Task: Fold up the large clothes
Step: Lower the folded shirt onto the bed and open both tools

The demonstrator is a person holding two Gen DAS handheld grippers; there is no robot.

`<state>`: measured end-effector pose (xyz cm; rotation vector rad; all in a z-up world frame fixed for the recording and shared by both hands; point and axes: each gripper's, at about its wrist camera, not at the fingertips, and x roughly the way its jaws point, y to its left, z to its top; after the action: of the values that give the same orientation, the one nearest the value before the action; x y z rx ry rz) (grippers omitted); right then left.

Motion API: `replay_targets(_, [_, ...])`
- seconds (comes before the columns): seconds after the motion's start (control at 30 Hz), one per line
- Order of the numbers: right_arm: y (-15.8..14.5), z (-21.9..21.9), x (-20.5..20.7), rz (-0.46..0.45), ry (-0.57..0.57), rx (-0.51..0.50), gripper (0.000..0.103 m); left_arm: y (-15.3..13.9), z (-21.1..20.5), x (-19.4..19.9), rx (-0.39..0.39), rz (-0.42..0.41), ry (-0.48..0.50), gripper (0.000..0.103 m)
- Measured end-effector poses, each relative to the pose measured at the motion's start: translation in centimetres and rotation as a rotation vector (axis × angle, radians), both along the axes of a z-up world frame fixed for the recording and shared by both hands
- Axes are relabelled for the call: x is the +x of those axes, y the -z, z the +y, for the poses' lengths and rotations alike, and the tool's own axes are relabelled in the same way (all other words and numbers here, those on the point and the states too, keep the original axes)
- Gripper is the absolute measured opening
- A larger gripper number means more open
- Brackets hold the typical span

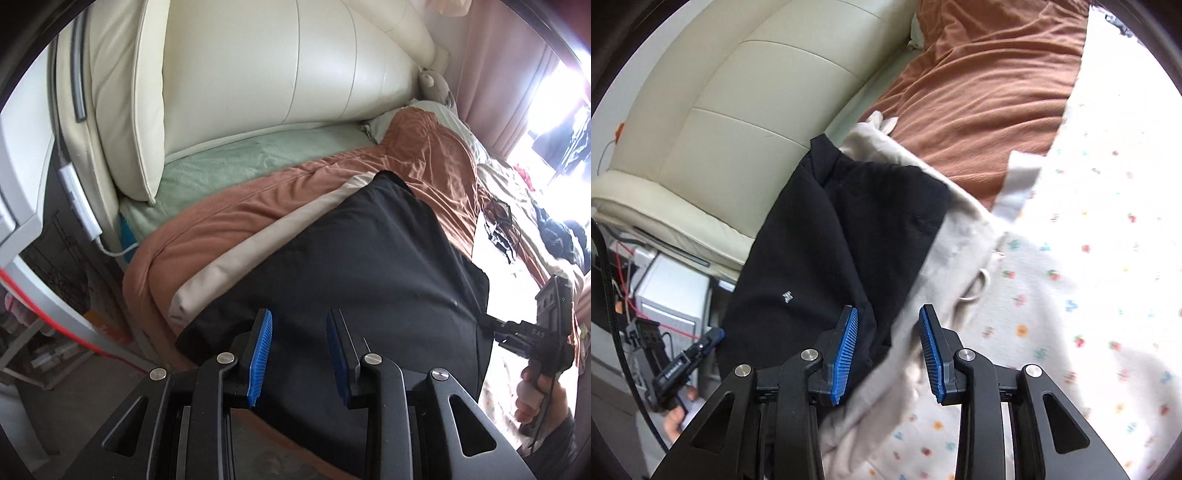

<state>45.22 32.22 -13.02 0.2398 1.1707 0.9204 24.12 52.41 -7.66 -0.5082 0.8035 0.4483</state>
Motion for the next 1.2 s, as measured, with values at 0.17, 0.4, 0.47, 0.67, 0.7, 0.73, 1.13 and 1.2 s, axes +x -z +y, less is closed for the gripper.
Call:
replay_targets(0.17, [-1.8, -2.2, -0.7, -0.026, 0.026, -0.023, 0.032, 0.4, -1.8, -1.0, -0.003, 0.012, 0.01, 0.033])
replay_targets(0.4, [-5.1, -4.4, -2.7, -0.089, 0.011, -0.023, 0.033, -0.5, -4.9, -2.8, 0.01, 0.008, 0.006, 0.043])
replay_targets(0.47, [-6.2, -5.3, -3.5, -0.11, 0.007, -0.023, 0.035, -1.0, -5.7, -3.1, 0.013, -0.002, 0.008, 0.06])
replay_targets(0.67, [-8.9, -8.2, -5.1, -0.166, 0.011, -0.034, 0.05, -2.9, -8.4, -4.3, 0.027, -0.024, 0.002, 0.074])
replay_targets(0.7, [-9.2, -8.8, -5.3, -0.175, 0.014, -0.039, 0.055, -3.3, -8.8, -4.5, 0.032, -0.024, 0.003, 0.076])
replay_targets(0.73, [-9.6, -9.4, -5.7, -0.189, 0.017, -0.043, 0.059, -3.7, -9.4, -4.6, 0.04, -0.025, 0.001, 0.08])
replay_targets(1.13, [-14.0, -17.0, -9.4, -0.333, 0.1, -0.081, 0.102, -8.6, -16.4, -6.9, 0.146, -0.104, 0.009, 0.1])
replay_targets(1.2, [-14.6, -18.0, -10.1, -0.347, 0.102, -0.073, 0.102, -9.5, -17.7, -7.5, 0.159, -0.125, 0.018, 0.102])
